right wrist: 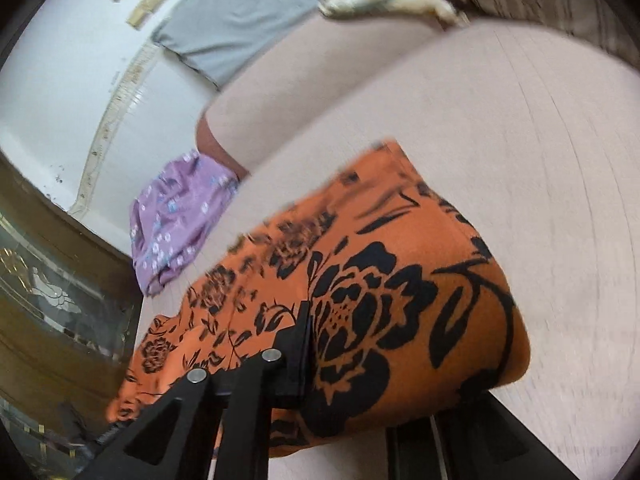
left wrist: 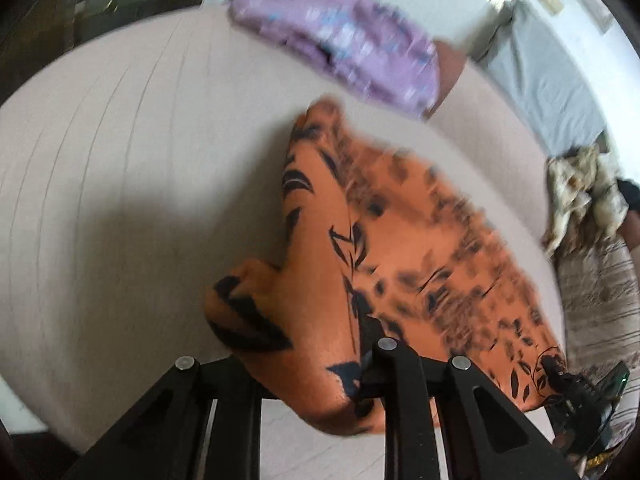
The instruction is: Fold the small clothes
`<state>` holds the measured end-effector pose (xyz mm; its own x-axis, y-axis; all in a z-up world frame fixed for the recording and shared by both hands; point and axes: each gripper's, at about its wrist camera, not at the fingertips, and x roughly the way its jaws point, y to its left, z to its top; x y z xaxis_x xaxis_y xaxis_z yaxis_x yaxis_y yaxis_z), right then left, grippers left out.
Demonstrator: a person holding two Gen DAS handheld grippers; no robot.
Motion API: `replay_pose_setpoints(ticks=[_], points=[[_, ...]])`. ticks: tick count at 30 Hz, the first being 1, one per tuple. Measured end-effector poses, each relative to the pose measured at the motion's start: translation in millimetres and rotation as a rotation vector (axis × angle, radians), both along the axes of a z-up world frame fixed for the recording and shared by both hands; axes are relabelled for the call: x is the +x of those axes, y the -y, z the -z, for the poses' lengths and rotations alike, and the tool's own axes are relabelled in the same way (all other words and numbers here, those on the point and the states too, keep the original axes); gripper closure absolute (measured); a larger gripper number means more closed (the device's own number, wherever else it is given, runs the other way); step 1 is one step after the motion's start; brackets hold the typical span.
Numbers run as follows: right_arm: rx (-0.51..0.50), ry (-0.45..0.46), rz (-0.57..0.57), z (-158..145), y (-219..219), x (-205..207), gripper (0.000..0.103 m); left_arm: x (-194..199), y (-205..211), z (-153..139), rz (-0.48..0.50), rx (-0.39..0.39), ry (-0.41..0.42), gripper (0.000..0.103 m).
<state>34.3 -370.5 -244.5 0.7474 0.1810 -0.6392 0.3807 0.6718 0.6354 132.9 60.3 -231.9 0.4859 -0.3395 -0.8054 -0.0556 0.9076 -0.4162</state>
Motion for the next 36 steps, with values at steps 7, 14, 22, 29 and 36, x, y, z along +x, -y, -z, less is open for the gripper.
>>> replay_pose_setpoints(ticks=[7, 14, 22, 29, 36], points=[[0.249, -0.129, -0.012, 20, 30, -37, 0.083, -13, -37, -40, -0.039, -0.016, 0.054, 0.069], [0.052, -0.040, 0.077, -30, 56, -76, 0.083, -27, -31, -93, -0.094, 0.237, 0.310, 0.053], [-0.053, -0.095, -0.055, -21, 22, -9, 0.083, 18, 50, -11, 0.185, 0.440, 0.089, 0.050], [-0.075, -0.277, -0.077, 2, 24, 34, 0.085, 9, 62, -10, 0.253, 0.528, 0.170, 0.042], [-0.164, -0.191, -0.082, -9, 23, 111, 0.084, 9, 61, -7, 0.255, 0.542, 0.176, 0.030]])
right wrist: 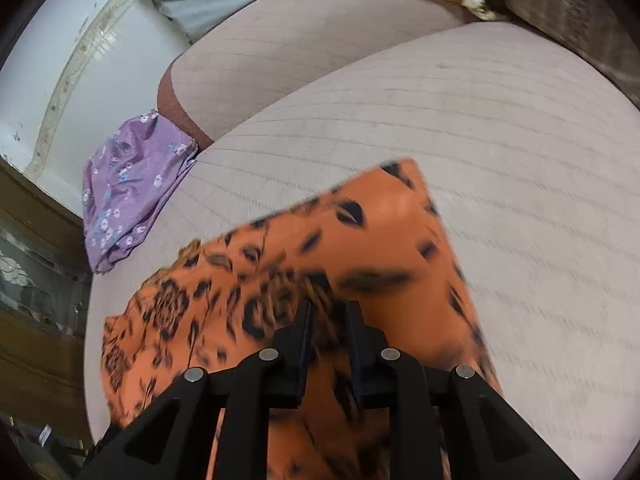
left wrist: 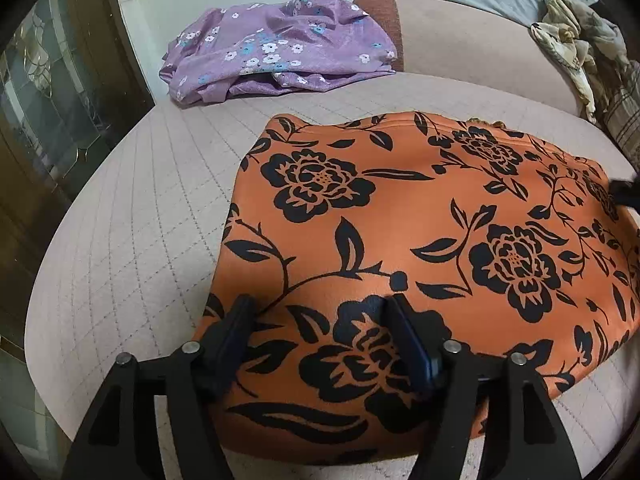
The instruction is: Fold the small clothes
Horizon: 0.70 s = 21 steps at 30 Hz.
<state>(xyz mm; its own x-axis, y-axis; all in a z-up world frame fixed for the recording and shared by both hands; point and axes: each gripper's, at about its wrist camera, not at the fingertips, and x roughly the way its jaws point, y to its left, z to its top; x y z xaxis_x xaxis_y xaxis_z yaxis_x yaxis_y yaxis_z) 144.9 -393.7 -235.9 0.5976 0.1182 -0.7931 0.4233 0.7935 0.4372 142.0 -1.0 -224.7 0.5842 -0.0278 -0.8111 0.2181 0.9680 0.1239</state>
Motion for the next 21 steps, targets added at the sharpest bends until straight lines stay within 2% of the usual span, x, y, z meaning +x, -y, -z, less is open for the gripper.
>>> replay_pose_setpoints(ticks=[5, 8, 12, 17, 21], points=[[-0.078, -0.039, -0.052, 31, -9, 44, 0.084, 6, 5, 3, 0.003, 0.008, 0.003, 0.025], [-0.126, -0.034, -0.048, 26, -15, 49, 0.084, 6, 3, 2, 0.001, 0.002, 0.000, 0.024], [-0.132, 0.007, -0.097, 11, -32, 45, 0.084, 8, 4, 3, -0.003, 0.004, 0.001, 0.023], [-0.100, 0.099, -0.226, -7, -72, 28, 0.084, 5, 4, 3, -0.009, 0.007, 0.011, 0.023], [-0.094, 0.032, -0.324, 8, -103, 26, 0.084, 3, 4, 4, -0.013, 0.009, 0.021, 0.021]])
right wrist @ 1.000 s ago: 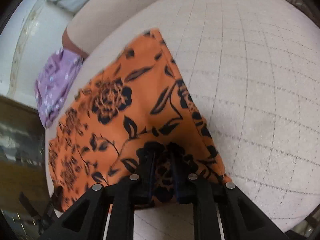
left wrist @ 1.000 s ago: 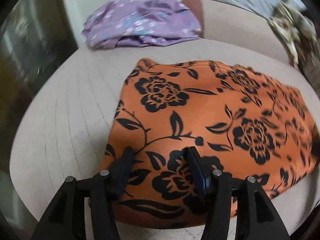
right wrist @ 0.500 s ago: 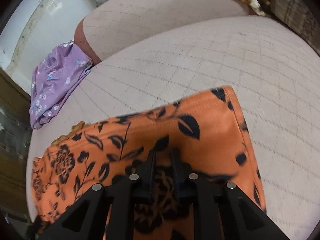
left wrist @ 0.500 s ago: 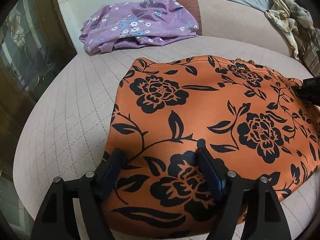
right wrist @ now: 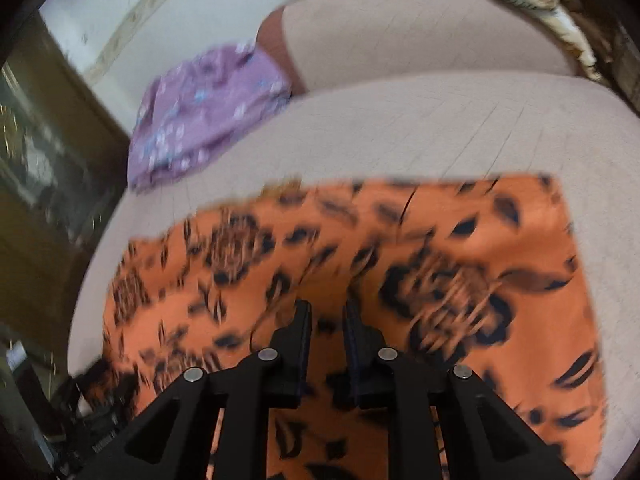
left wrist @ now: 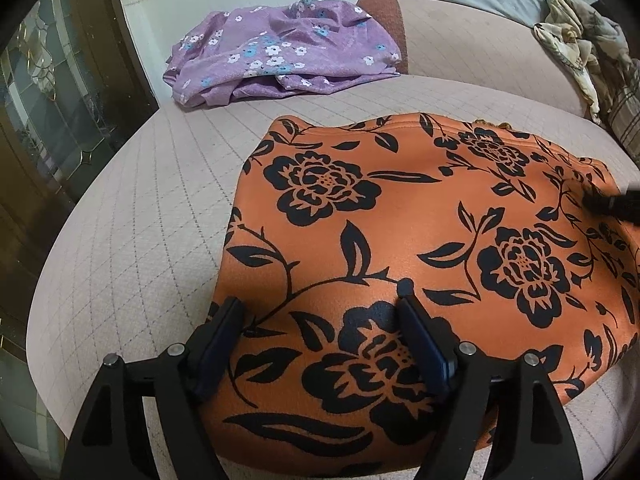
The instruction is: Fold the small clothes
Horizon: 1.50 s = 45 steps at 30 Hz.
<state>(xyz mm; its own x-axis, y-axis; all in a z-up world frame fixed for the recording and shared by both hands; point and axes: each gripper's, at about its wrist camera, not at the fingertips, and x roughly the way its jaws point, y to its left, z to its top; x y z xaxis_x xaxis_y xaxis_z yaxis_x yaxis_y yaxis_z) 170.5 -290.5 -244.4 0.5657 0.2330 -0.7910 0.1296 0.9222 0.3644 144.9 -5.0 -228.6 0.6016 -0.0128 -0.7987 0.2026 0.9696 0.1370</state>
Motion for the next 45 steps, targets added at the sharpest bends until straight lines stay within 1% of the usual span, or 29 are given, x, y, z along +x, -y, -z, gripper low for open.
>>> replay_pose_setpoints(ticks=[1, 2, 3, 6, 8, 9, 10, 11, 12, 13, 16, 19, 20, 21, 22, 23, 24, 25, 28, 29, 31, 32, 34, 36, 37, 39, 41, 43, 45], points=[[-0.009, -0.041, -0.015, 9, -5, 1, 0.084, 0, 0, 0, -0.003, 0.001, 0.003, 0.020], [-0.021, -0.050, -0.015, 14, -6, -2, 0.084, -1, -1, 1, -0.006, 0.004, 0.010, 0.019], [-0.024, -0.027, -0.007, 13, -7, -5, 0.084, -1, -1, 2, -0.010, 0.005, 0.015, 0.017], [0.019, -0.044, 0.004, 6, -2, -16, 0.084, -2, -3, 4, -0.010, -0.009, 0.025, 0.015], [0.059, -0.025, 0.025, -1, 5, -28, 0.084, -3, -8, 6, -0.023, -0.030, 0.032, 0.010], [0.061, -0.020, 0.034, -5, 8, -35, 0.084, -3, -11, 8, -0.043, -0.037, 0.027, 0.000], [0.070, -0.011, 0.049, -7, 13, -44, 0.084, 0, -16, 12, -0.078, -0.055, 0.003, 0.000], [0.086, -0.004, 0.063, -8, 18, -52, 0.084, 5, -26, 15, -0.108, -0.142, -0.049, 0.000], [0.104, 0.000, 0.078, -8, 21, -59, 0.084, 8, -33, 15, -0.120, -0.192, -0.078, 0.000], [0.122, -0.002, 0.094, -8, 24, -65, 0.084, 9, -34, 14, -0.106, -0.193, -0.087, 0.000], [0.132, -0.019, 0.145, -5, 38, -82, 0.084, 8, -27, 9, -0.063, -0.138, -0.075, 0.000], [0.142, -0.004, 0.224, -2, 55, -100, 0.084, 0, -22, -4, -0.047, -0.098, 0.007, 0.000], [0.148, -0.019, 0.247, 2, 62, -104, 0.084, -4, -20, -9, -0.038, -0.086, 0.051, 0.000], [0.148, -0.045, 0.258, 7, 67, -106, 0.084, -5, -18, -9, -0.031, -0.075, 0.065, 0.000], [0.162, -0.080, 0.253, 17, 72, -104, 0.083, -5, -15, -6, -0.023, -0.060, 0.051, 0.000], [0.184, -0.086, 0.242, 23, 75, -104, 0.083, 0, -11, 6, -0.011, -0.046, -0.014, 0.000], [0.194, -0.068, 0.241, 25, 77, -105, 0.083, 1, -11, 11, -0.018, -0.057, -0.036, 0.000], [0.197, -0.066, 0.239, 24, 78, -104, 0.083, 0, -14, 9, -0.041, -0.091, -0.018, 0.000], [0.221, -0.076, 0.241, 18, 82, -103, 0.084, 2, -14, 4, -0.047, -0.099, -0.031, 0.000], [0.241, -0.070, 0.252, 15, 86, -105, 0.084, 1, -16, 0, -0.055, -0.126, -0.019, 0.000], [0.252, -0.030, 0.301, 6, 97, -109, 0.084, -2, -16, -9, -0.040, -0.173, 0.015, 0.000], [0.241, -0.011, 0.323, 2, 103, -111, 0.083, -3, -14, -11, -0.027, -0.176, 0.029, 0.000], [0.240, 0.007, 0.359, -2, 114, -113, 0.081, -2, -3, -9, -0.002, -0.159, 0.025, 0.000], [0.282, -0.051, 0.371, 10, 122, -110, 0.081, 4, 10, 4, 0.008, -0.099, -0.030, 0.000], [0.312, -0.103, 0.365, 21, 123, -105, 0.083, 3, 17, 8, 0.006, -0.046, -0.028, 0.000], [0.356, -0.107, 0.378, 28, 125, -106, 0.083, -1, 27, 5, 0.012, -0.002, 0.009, 0.000], [0.332, -0.111, 0.364, 22, 124, -104, 0.083, 0, 29, 4, 0.012, 0.002, 0.000, 0.000], [0.320, -0.116, 0.362, 22, 122, -103, 0.083, 0, 26, 0, -0.002, -0.025, -0.002, 0.000], [0.324, -0.118, 0.374, 25, 121, -103, 0.083, 1, 19, -8, -0.018, -0.066, 0.028, 0.000]])
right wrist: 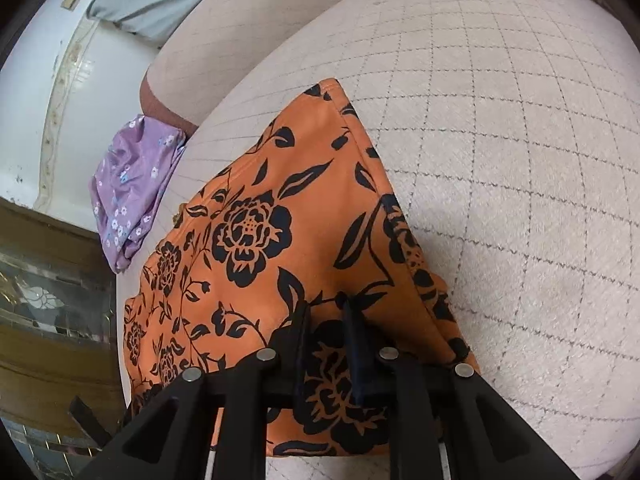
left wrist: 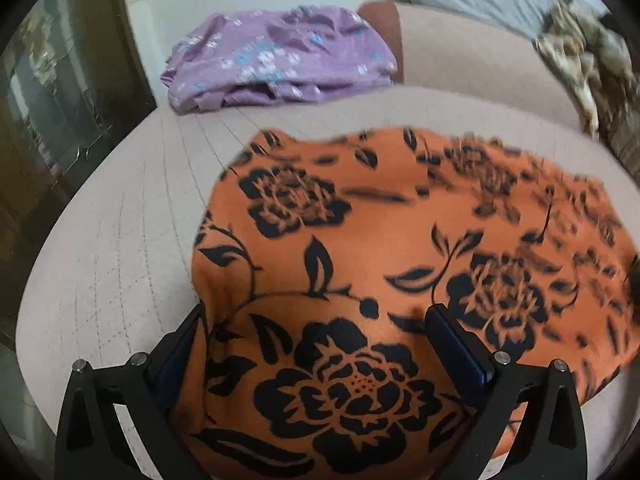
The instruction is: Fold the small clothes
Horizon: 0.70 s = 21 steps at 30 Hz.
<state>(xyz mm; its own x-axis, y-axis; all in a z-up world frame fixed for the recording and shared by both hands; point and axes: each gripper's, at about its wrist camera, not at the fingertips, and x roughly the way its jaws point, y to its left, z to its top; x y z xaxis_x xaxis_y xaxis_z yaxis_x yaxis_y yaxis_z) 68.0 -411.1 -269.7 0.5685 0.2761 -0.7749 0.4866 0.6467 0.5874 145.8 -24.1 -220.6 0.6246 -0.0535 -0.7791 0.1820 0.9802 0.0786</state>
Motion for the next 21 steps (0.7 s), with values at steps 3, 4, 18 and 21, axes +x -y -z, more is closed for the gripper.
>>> replay_pose_setpoints(ticks=[3, 4, 18, 21], points=[[-0.021, -0.003, 0.001, 1, -4, 1, 0.083, -5, -4, -11, -0.012, -0.032, 0.052, 0.000], [-0.030, -0.002, 0.000, 2, -5, 1, 0.082, -7, -3, -14, -0.013, -0.040, 0.067, 0.000], [-0.085, 0.127, -0.112, -33, -36, -26, 0.077, -36, 36, 7, 0.169, 0.090, -0.003, 0.000], [-0.064, -0.001, -0.178, -10, -48, -21, 0.060, -36, 33, 5, 0.149, 0.058, 0.004, 0.000]])
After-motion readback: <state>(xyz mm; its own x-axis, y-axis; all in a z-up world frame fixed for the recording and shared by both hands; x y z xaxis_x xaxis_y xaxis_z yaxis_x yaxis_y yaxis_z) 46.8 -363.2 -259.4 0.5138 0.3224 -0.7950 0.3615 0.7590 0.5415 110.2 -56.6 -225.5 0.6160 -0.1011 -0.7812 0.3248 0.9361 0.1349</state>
